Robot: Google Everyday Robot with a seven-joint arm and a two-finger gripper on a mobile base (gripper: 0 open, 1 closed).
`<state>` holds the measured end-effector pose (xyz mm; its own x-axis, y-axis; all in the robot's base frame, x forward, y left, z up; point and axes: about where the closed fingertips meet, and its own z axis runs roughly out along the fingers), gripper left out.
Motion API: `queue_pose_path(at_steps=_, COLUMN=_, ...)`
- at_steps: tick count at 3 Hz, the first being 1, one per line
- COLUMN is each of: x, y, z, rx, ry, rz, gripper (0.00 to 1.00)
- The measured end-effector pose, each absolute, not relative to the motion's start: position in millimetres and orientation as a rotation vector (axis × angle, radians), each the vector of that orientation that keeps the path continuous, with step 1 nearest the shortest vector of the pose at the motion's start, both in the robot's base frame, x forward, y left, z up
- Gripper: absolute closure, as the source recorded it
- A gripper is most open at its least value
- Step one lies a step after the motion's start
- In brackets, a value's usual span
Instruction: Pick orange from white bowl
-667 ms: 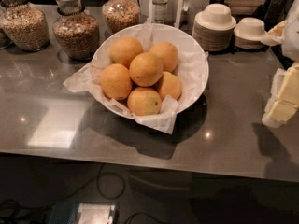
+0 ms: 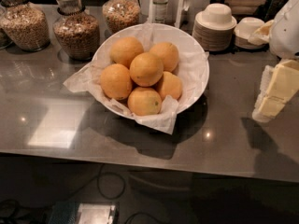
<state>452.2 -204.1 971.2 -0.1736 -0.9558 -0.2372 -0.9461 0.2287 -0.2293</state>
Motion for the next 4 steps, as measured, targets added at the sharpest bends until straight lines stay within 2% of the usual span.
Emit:
queue_pose_path(at_steps=2, x=504, y=-115, z=974, rx=-1.94, ry=1.836, rz=0.217, gripper=0.0)
queue_pose_path(at_steps=4, x=497, y=-42, z=981, rx=-1.998, ry=1.647, rz=0.353, gripper=0.0)
